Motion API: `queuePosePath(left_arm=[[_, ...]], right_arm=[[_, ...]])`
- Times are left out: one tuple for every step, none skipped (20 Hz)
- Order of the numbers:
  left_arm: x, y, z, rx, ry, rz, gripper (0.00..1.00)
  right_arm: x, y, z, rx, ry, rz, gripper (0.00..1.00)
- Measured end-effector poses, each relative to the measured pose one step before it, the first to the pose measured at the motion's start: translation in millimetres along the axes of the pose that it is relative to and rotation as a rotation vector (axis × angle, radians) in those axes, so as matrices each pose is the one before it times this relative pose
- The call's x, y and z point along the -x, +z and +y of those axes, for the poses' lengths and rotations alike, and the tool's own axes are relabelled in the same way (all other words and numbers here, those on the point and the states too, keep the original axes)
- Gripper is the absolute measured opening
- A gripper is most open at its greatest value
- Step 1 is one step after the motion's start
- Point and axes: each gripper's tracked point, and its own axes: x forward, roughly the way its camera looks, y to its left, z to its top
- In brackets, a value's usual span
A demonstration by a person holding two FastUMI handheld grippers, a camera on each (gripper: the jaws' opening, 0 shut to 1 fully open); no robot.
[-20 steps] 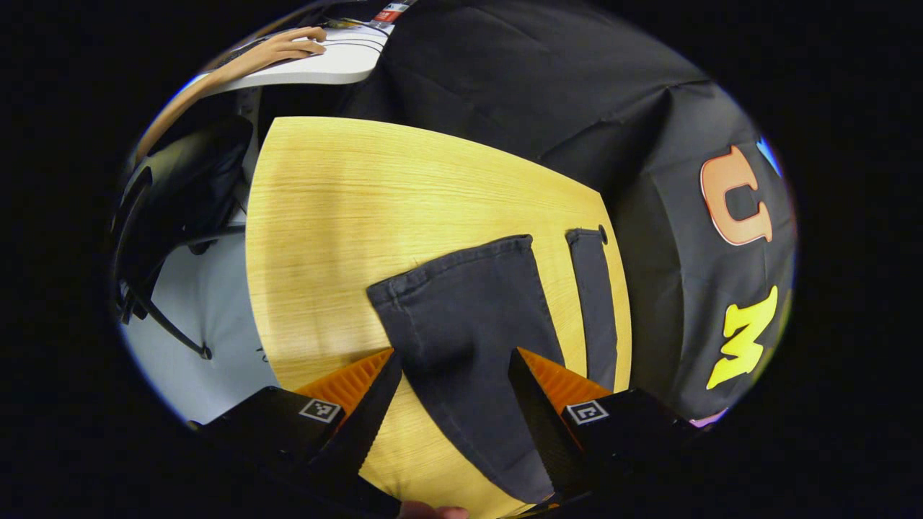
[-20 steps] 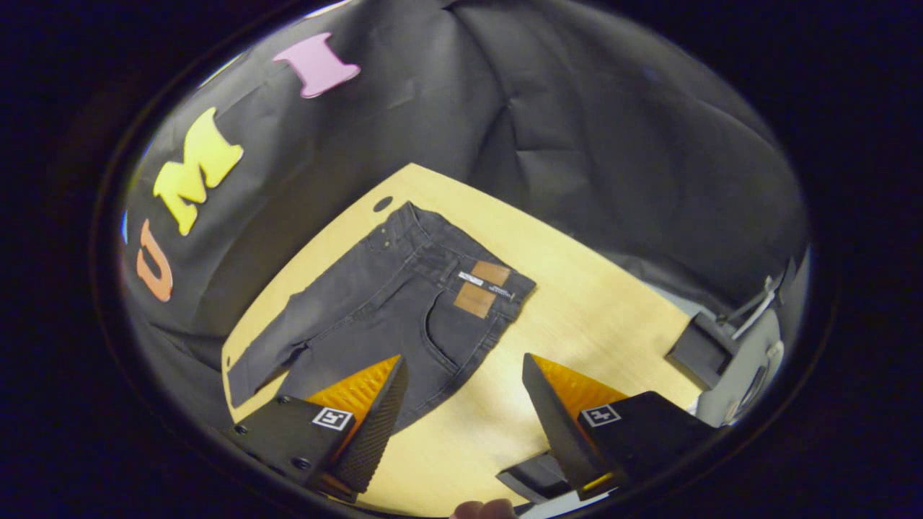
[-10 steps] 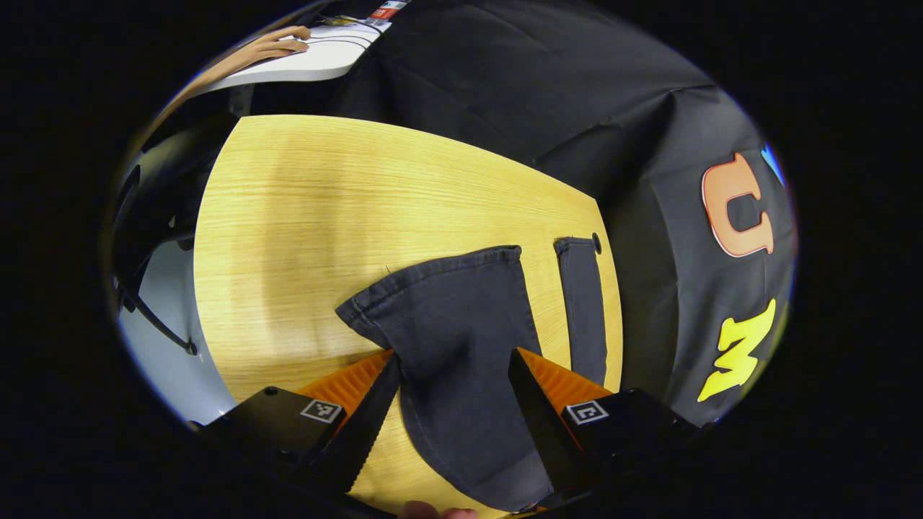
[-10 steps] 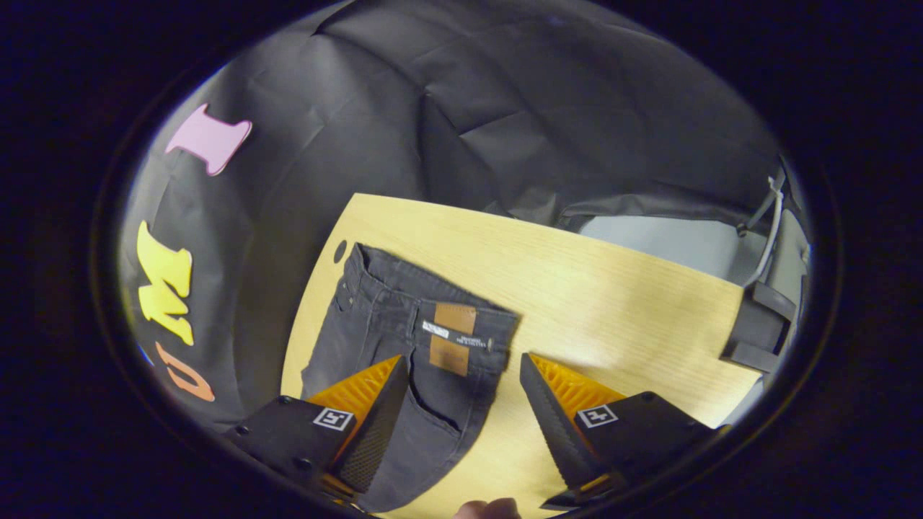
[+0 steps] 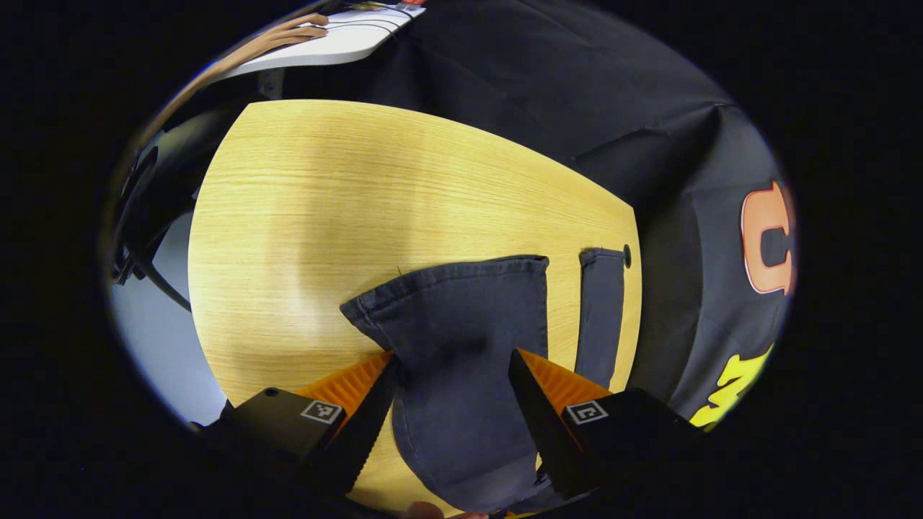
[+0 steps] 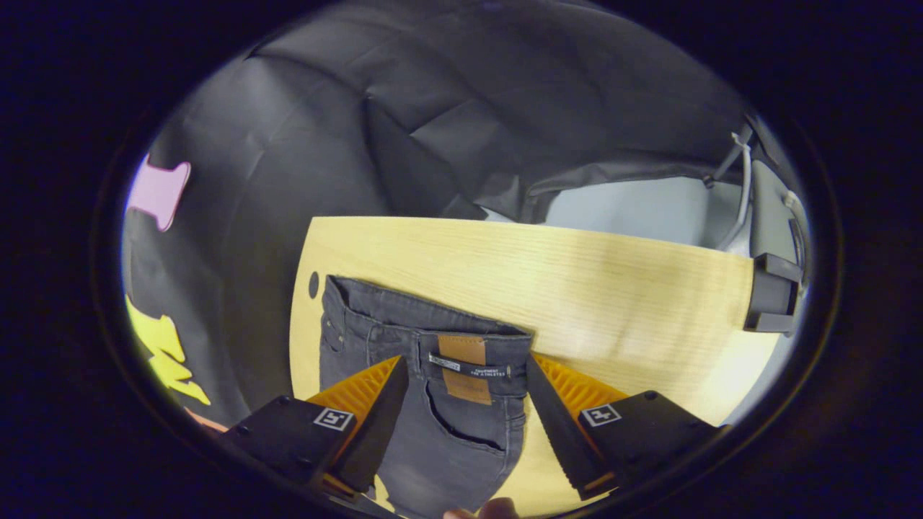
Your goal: Grasp the waist and the cuffs of the jeans and fold them to make the two legs overlap; first hold the waist and fold one-third of the jeans toward the cuffs, then hold the cuffs and fold the remaining one-third in the same direction to finish folding.
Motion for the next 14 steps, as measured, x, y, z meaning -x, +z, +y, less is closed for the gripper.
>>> queuePosePath(left_arm=[[-1.72, 0.76, -1.29, 0.00575, 0.01852, 0.00891, 1.00], [-1.48, 0.36, -0.65, 0.00443, 0.02368, 0.00750, 0.95], [-1.42, 1.07, -1.22, 0.01130, 0.01940, 0.00293, 0.95], [-3.19, -1.24, -2.42, 0.02059, 0.01952, 0.01349, 0.93], [-2.27, 0.41, -1.52, 0.00791, 0.02186, 0.00353, 0.91], [-1.84, -0.76, -3.21, -0.00183, 0.01236, 0.00860, 0.85], [-3.40, -0.06, -1.64, -0.01290, 0.01997, 0.00923, 0.83], [-1.93, 0.04, -1.59, -0.01498, 0.01471, 0.00471, 0.78], [-2.54, -0.71, -2.55, -0.01219, 0.00318, 0.00683, 0.76], [-2.97, -1.09, -4.64, -0.00821, -0.01721, 0.00461, 0.73], [-3.15, -4.59, -5.23, 0.00070, -0.03111, 0.01810, 0.70], [-1.62, -2.69, -5.35, 0.01756, -0.02827, 0.00873, 0.52], [-2.04, -2.82, -2.36, 0.02429, -0.01869, 0.01100, 0.52], [-0.44, -0.01, -3.74, 0.02212, -0.02037, 0.00007, 0.33]], right_arm=[[-1.47, 0.43, -1.75, 0.00894, -0.02339, 0.00173, 0.92], [0.04, 0.61, -3.26, 0.01534, -0.03464, 0.00329, 0.89], [-2.62, 0.70, -3.92, 0.01161, -0.04159, 0.00188, 0.85], [-1.62, -1.30, -0.83, -0.00067, -0.02365, 0.00748, 0.80], [-0.99, 0.07, 0.44, -0.01556, -0.02277, 0.01086, 0.74], [-0.41, -0.07, 0.41, -0.01584, -0.02009, 0.01213, 0.65], [-1.13, 2.23, -3.68, -0.01640, -0.03717, 0.00804, 0.65], [-1.27, 2.70, 0.01, -0.02135, -0.01395, 0.00069, 0.64], [-0.13, -0.19, 0.88, -0.00371, -0.00919, 0.01345, 0.60], [2.25, 2.29, -4.16, 0.02091, -0.01356, -0.00148, 0.62], [-2.88, -7.15, -4.73, 0.00811, -0.00040, 0.00222, 0.55], [2.87, 3.29, -0.87, 0.00154, 0.02108, -0.00363, 0.43], [-0.65, 0.11, 1.18, -0.00148, 0.02277, 0.00651, 0.42], [-1.82, 0.74, 0.49, -0.00550, 0.01956, -0.00777, 0.37]])
